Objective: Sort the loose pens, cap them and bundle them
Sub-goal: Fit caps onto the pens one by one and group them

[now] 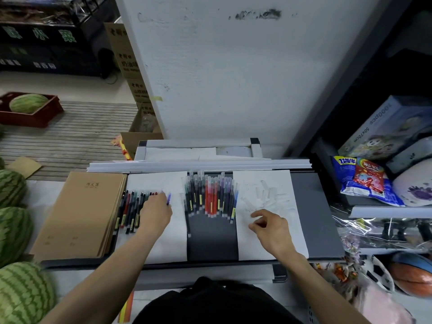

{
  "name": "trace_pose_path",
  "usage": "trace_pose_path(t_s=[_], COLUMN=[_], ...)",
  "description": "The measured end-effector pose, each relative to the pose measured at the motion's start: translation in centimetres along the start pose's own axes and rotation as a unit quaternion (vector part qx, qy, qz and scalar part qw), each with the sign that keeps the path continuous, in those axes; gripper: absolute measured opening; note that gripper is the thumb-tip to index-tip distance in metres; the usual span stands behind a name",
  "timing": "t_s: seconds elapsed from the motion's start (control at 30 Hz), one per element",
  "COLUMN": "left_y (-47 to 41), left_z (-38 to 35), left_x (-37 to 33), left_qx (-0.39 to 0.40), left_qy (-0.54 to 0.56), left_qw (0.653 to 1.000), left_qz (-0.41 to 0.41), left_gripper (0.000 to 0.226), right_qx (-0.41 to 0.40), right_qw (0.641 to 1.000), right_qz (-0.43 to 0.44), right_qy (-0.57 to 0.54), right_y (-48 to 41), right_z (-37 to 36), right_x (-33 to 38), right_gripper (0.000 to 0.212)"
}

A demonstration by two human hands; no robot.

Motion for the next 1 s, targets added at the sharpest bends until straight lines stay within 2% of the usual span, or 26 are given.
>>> trace_pose_path(t_s=[0.13, 0.27, 0.37, 0.43, 0.5, 0.63, 0.8, 0.9, 1.0], left_y=[-0.2, 0.8, 2.5, 4.0, 5.5, 8.5, 11.0, 11.5, 11.6], left_z=[0.2, 0.9, 1.4, 1.5, 1.5, 2.7, 6.0, 7.3, 7.9], left_x=[-0.2, -0.4, -0.7, -1.1, -1.9, -4.1, -6.7, -7.7, -8.0], left_qx=[0.013, -0.003, -0.02, -0.003, 0.027, 0.093, 0.072, 0.045, 0.039], left_qy=[-0.007, 0.002, 0.063, 0.113, 0.174, 0.314, 0.321, 0.316, 0.324], left_qw=[1.0, 1.0, 0.998, 0.994, 0.984, 0.941, 0.926, 0.925, 0.923], left_qz=[0.009, 0.009, 0.003, -0.006, -0.03, -0.085, -0.188, -0.208, -0.204], left_gripper=[0.016, 0.019, 0.019, 0.016, 0.021, 0.019, 0.026, 0.033, 0.032], right_qx=[0.003, 0.025, 0.06, 0.085, 0.108, 0.129, 0.154, 0.166, 0.168], right_qw=[0.998, 0.99, 0.973, 0.96, 0.945, 0.926, 0.883, 0.849, 0.844], right_qz=[0.013, -0.041, -0.071, -0.077, -0.079, -0.08, -0.107, -0.128, -0.118], right_qy=[-0.056, -0.136, -0.211, -0.257, -0.299, -0.346, -0.43, -0.485, -0.495], right_y=[0.9, 1.8, 2.3, 2.6, 2.8, 3.3, 4.0, 4.4, 4.6], right_z=[0.4, 0.5, 0.4, 0.5, 0.6, 0.9, 0.8, 0.8, 1.0], right_x=[1.6, 2.7, 3.6, 4.4, 5.1, 6.9, 9.5, 10.7, 11.5], right_gripper=[0.023, 0.01, 0.012, 0.009, 0.004, 0.015, 0.019, 0.02, 0.018])
Point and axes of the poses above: each hand's wrist, its own y-axis away from the middle knuckle, its own z-axis out of the back of the hand, x = y × z, the point moved 4 cm from there along -y, towards the middle knuckle, and after that the axes turned 8 degrees about -x, right-handed, at the moved point
